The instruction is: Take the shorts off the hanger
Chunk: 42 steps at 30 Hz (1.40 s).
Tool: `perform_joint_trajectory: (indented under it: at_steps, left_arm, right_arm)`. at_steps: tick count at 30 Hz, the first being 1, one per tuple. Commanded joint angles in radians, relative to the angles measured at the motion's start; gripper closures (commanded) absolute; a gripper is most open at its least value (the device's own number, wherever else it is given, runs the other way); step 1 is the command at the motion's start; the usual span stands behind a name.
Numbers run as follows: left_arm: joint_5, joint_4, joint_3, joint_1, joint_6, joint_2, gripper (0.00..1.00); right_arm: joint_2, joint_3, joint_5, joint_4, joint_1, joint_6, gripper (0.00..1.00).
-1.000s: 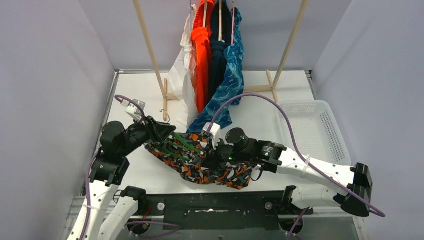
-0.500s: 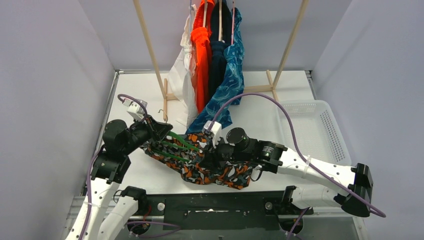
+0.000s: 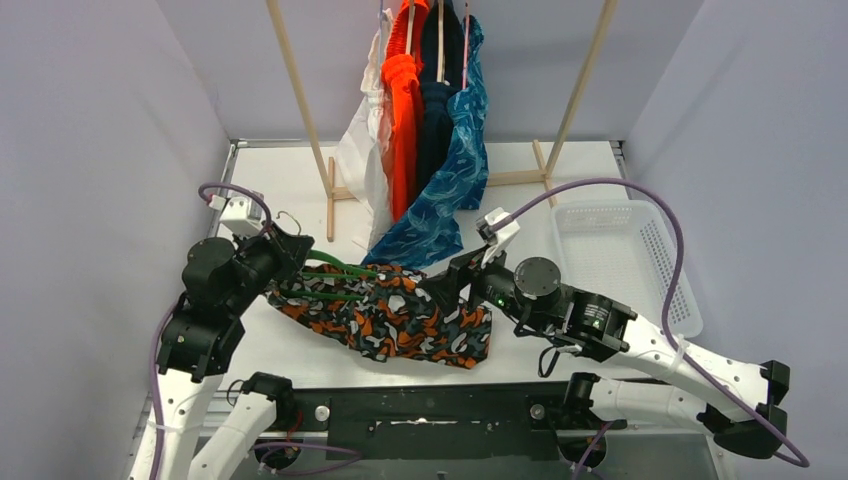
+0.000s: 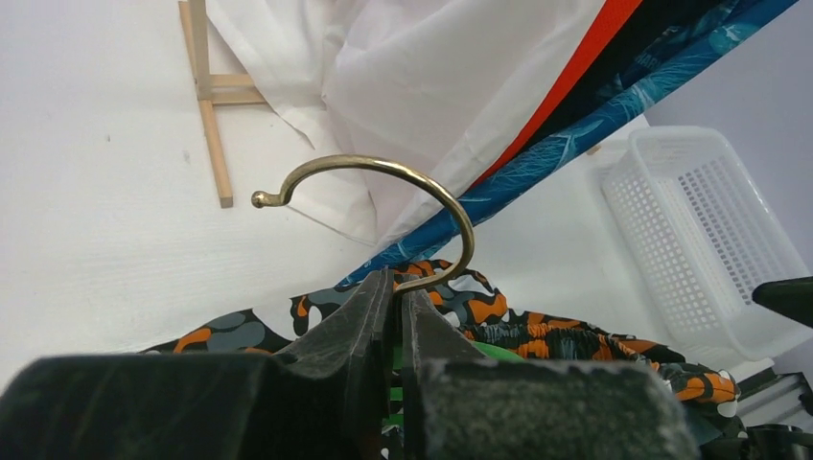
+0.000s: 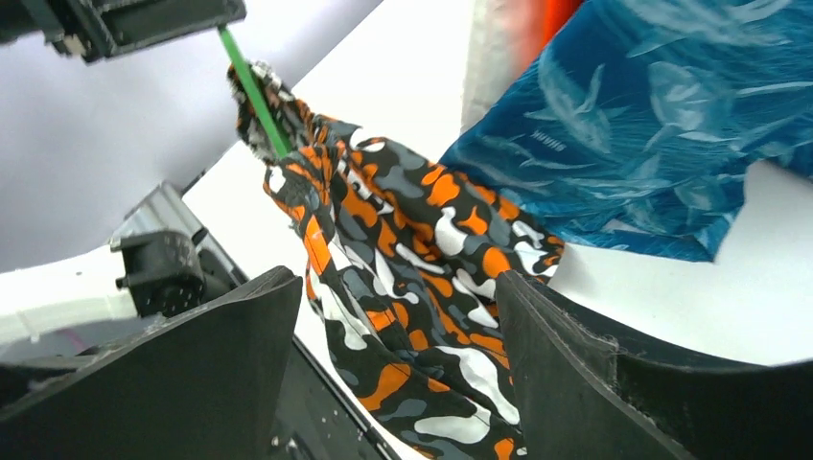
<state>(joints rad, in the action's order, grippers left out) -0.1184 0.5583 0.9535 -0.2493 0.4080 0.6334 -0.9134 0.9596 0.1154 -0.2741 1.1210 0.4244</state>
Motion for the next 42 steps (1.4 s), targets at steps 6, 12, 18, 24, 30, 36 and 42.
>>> perform_joint_trajectory:
  at_steps: [6,12,18,24,30,36,42]
  left_arm:
    - [-0.066,-0.007,0.037,-0.006,-0.022,0.073,1.00]
    - [-0.037,0.011,0.009,-0.018,-0.058,0.050,1.00]
    - [-0.011,-0.005,-0.019,-0.019,-0.051,0.027,1.00]
    - [0.038,-0.029,-0.045,-0.019,-0.031,0.001,1.00]
    - [0.054,-0.013,-0.033,-0.018,-0.028,-0.004,1.00]
    - [0.099,0.009,-0.021,-0.019,-0.029,-0.015,1.00]
    - [0.135,0.003,-0.020,-0.019,-0.014,-0.017,1.00]
  right_arm:
    - [-0.185,0.159,0.192,0.072,0.109,-0.031,0.33]
    - [-0.354,0.271,0.204,0.004,0.140,-0.065,0.52]
    - [-0.399,0.295,0.194,-0.023,0.142,-0.070,0.76]
    - [-0.376,0.270,0.135,-0.023,0.141,-0.072,0.92]
    - [-0.332,0.234,0.194,-0.035,0.136,-0.065,1.00]
    - [-0.247,0.160,0.294,-0.052,0.102,-0.014,1.00]
    - [-0.111,0.060,0.289,-0.111,0.004,0.031,1.00]
